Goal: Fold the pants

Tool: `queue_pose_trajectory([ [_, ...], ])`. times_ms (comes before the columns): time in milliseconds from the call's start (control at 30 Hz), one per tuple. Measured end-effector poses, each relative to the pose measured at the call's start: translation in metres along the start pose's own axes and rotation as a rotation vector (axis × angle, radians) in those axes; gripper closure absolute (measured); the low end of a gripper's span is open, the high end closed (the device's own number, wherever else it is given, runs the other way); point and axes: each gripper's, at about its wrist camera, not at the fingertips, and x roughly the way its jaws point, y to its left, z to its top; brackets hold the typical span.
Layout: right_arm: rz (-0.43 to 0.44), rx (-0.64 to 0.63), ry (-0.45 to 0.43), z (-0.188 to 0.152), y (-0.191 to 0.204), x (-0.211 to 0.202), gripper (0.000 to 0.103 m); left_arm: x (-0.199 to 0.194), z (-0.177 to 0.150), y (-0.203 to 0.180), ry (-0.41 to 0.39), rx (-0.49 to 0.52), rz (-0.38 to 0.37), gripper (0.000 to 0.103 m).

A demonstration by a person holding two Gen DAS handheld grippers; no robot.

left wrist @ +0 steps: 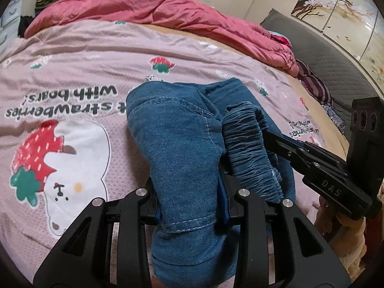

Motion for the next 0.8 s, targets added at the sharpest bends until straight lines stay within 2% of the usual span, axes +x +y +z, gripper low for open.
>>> queue_pose_trajectory([
  [267, -0.110, -0.012, 0.081, -0.017, -0.007, 0.026, 0.086, 0.011, -0.008, 0.016, 0.026, -0.061, -0.001, 0.062],
  [333, -0.126, -0.011, 0.094, -0.021, -0.009, 0.030, 0.083, 0.012, -0.010, 0.019, 0.033, -0.067, 0.001, 0.057],
  [400, -0.146, -0.007, 0.105, -0.023, -0.013, 0.033, 0.075, 0.014, -0.012, 0.021, 0.038, -0.072, 0.006, 0.050],
  [500, -0.175, -0.001, 0.110, -0.026, -0.018, 0.035, 0.065, 0.015, -0.015, 0.024, 0.042, -0.085, 0.004, 0.048],
  [667, -0.191, 0.001, 0.113, -0.030, -0.021, 0.038, 0.063, 0.013, -0.020, 0.026, 0.033, -0.099, 0.002, 0.044],
  [800, -0.203, 0.004, 0.107, -0.030, -0.023, 0.037, 0.056, 0.011, -0.021, 0.026, 0.029, -0.102, 0.004, 0.041],
])
